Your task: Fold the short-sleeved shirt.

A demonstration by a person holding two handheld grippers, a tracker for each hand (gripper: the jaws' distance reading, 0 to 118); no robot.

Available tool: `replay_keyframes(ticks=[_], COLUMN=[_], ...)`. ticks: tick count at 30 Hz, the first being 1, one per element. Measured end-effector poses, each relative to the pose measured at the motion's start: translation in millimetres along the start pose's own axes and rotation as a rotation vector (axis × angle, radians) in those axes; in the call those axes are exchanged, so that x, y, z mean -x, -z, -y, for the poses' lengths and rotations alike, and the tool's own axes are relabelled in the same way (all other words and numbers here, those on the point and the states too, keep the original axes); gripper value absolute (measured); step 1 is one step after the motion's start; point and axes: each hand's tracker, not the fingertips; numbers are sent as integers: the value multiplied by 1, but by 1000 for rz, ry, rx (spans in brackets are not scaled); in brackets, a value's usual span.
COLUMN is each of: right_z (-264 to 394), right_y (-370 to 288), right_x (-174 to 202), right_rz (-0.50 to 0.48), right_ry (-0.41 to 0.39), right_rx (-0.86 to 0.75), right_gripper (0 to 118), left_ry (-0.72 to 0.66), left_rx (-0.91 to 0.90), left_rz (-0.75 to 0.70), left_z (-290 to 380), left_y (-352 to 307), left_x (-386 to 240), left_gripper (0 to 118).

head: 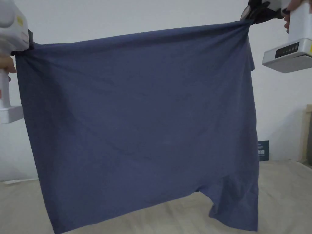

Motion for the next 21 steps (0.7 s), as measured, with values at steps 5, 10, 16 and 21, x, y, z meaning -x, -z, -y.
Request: replay_keyframes(ticks=[5,10,16,21], right_z=[13,56,152,269], right_y=[32,62,87,83], right_x=[-19,-50,-89,-134], right_rz=[27,31,122,118], right_ry=[-43,-26,-2,89], right_rx=[10,78,232,373], right_gripper=[5,5,5,5], left_ry=[41,50,77,65], left_rx=[-40,-28,86,297], left_rz=[-14,-16,-10,-1], left_z=[20,70,187,315], left_y=[8,31,18,8], left_x=[-22,-39,-69,-59], left_gripper=[1,1,1,1])
